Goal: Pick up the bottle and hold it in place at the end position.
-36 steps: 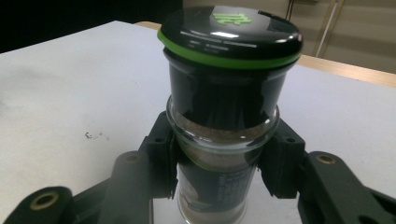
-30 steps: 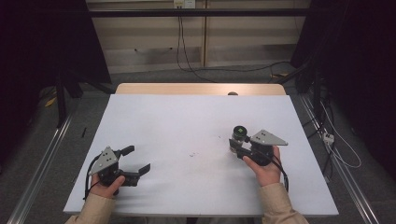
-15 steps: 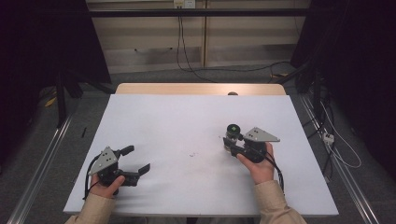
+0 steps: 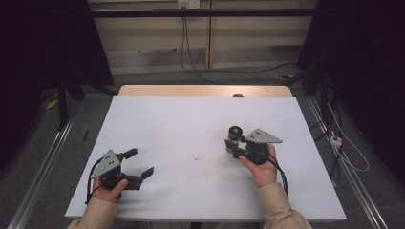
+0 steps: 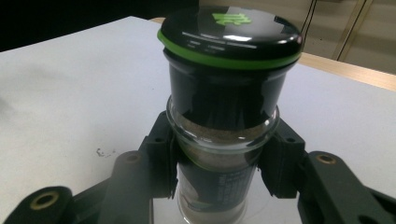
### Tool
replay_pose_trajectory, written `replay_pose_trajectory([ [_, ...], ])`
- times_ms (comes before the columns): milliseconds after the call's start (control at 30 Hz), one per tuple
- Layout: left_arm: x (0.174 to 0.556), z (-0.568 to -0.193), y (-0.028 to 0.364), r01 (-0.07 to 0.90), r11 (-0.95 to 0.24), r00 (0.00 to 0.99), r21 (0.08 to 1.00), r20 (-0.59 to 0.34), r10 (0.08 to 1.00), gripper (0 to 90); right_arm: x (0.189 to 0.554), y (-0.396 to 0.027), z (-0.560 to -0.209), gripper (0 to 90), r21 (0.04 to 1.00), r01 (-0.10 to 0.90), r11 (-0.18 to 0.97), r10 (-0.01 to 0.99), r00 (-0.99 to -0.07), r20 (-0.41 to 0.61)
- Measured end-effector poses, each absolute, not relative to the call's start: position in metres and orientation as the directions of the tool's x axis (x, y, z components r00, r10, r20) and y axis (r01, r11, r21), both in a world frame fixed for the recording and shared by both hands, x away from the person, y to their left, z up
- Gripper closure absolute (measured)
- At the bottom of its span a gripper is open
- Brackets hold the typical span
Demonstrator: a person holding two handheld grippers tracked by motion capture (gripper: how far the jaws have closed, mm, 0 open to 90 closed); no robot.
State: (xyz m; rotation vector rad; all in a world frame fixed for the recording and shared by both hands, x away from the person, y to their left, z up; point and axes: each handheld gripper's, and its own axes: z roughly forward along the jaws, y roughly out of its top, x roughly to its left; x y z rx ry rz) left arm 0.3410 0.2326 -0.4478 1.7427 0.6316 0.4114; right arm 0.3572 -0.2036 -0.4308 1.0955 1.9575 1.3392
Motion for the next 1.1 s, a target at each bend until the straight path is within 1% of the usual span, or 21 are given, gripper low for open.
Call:
replay_pose_trajectory([
  [233,0.341,-0.449,0.232,0.206,-0.166,0.789,0.964,-0.063,0.611,4.6,0.359,-0.203,-0.432,53.4,0.924,0.332,0.19,0.843,-0.537,0.019],
  [1100,0.343,-0.448,0.232,0.2,-0.165,0.791,0.966,-0.06,0.608,4.6,0.364,-0.189,-0.434,53.4,0.916,0.348,0.2,0.836,-0.548,0.026],
])
